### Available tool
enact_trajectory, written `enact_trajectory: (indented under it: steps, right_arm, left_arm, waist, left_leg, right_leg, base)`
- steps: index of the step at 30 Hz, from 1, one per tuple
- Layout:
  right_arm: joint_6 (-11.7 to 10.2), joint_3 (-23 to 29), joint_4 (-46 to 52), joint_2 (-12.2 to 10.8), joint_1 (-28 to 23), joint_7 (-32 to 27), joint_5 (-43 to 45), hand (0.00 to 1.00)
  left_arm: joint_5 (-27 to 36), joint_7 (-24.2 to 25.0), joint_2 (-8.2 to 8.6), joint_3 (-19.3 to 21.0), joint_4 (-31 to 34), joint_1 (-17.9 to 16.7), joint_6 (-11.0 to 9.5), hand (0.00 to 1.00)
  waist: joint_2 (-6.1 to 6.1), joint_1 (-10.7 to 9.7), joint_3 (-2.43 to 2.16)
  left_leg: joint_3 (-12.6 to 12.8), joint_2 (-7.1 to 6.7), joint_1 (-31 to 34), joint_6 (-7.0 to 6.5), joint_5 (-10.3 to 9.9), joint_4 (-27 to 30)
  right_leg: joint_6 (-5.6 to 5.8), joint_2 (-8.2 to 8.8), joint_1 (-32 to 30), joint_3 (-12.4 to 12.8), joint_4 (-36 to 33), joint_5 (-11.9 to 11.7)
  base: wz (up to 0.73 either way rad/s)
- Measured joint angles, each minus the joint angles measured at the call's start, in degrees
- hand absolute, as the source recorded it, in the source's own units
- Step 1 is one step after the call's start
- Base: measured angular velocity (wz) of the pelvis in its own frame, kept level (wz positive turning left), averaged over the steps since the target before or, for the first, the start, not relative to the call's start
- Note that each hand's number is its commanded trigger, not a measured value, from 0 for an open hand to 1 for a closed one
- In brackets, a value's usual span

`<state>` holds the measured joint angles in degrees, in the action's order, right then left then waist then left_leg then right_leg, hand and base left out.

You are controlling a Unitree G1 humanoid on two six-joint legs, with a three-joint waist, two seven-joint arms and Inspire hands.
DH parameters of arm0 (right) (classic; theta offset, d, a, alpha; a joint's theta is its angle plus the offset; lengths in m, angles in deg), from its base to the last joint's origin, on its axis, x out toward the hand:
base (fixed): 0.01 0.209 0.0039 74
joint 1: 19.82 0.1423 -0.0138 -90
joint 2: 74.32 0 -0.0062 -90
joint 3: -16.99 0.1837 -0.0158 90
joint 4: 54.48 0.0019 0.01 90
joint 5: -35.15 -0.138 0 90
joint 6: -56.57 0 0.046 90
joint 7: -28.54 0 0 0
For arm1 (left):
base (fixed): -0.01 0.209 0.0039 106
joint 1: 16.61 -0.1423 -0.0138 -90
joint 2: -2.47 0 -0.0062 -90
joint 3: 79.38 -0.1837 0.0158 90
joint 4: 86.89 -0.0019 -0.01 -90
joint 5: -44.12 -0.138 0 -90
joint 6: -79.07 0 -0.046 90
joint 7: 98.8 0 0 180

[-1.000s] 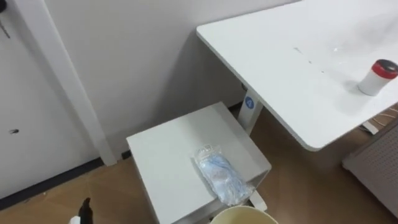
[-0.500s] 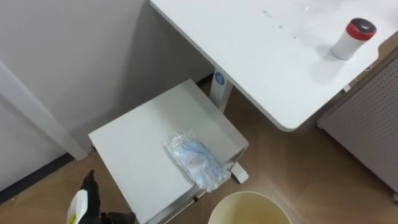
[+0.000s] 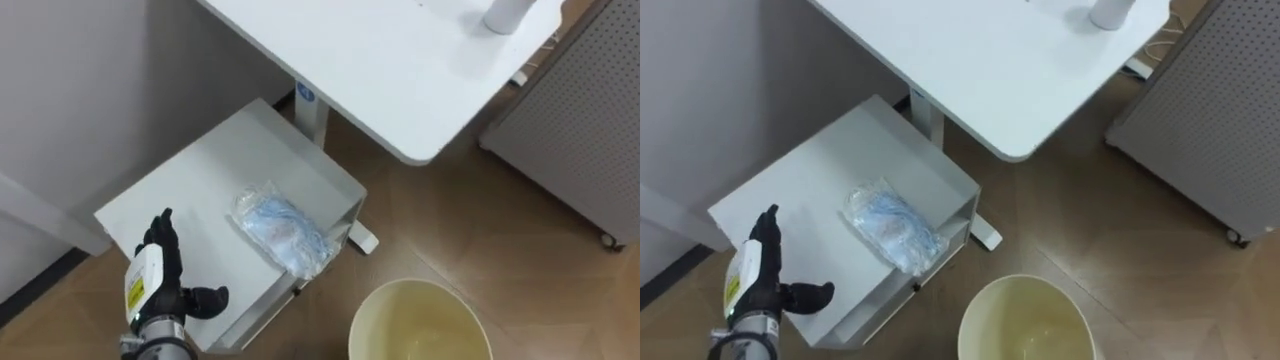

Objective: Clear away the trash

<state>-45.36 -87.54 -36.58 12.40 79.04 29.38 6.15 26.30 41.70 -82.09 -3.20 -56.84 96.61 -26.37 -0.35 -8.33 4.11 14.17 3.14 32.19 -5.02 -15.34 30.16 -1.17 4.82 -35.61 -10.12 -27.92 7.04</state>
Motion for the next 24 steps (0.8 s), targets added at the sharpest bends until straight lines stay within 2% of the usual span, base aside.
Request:
enact_trajectory:
  steps: [5,9,13,17,24]
  right_arm:
    - [-0.01,-0.5,0.03,0.42,0.57,-0.94,-1.41,1.0]
    - [0.02,-0.5,0.47,1.37,0.61,-1.51,-2.43,1.0]
    - [0.37,-0.49,-0.11,1.99,0.59,-1.96,-3.07,1.0]
    - [0.77,-0.72,-1.29,2.35,0.45,-1.78,-5.57,1.0]
    - [1.58,-2.31,-1.13,2.94,0.07,-1.51,-7.22,1.0]
  left_arm:
    - [-0.53,-2.98,-0.18,-1.12,-1.12,2.71,-0.38,0.0]
    - [-1.02,-4.93,-2.02,-1.64,-2.75,4.7,-0.73,0.0]
    - [-3.25,-5.04,-3.67,-3.0,-3.21,5.3,-0.88,0.0]
    - [-4.21,-4.76,-3.61,-3.32,-6.99,8.24,-1.13,0.0]
    - [-4.27,-2.44,-3.63,-3.52,-8.4,8.39,-0.17,0.0]
  waist:
    - [0.37,-1.53,0.11]
    - [1.02,-3.74,0.52]
    - [1.36,-5.58,0.73]
    - [1.35,-6.23,0.73]
    - [1.42,-6.89,0.76]
  left_leg:
    - [1.18,1.45,2.28,0.11,-1.29,3.38]
    - [2.33,2.23,3.98,0.18,-1.91,5.59]
    - [2.93,2.35,4.4,0.3,-1.87,6.09]
    - [3.22,2.78,4.67,0.65,-1.97,6.68]
    - [3.54,3.78,6.41,1.34,-2.38,7.89]
  right_leg:
    - [-0.52,-0.72,-2.48,0.69,-2.29,0.11]
    - [-1.13,-1.05,-4.91,1.96,-4.53,0.39]
    - [-1.69,-0.96,-5.95,2.21,-5.26,0.78]
    - [-2.13,-1.24,-6.55,2.5,-6.0,1.05]
    - [-2.83,-2.01,-8.5,2.74,-7.0,1.44]
  base:
    - [-0.17]
    - [-0.16]
    - [-0.07]
    - [-0.04]
    - [-0.04]
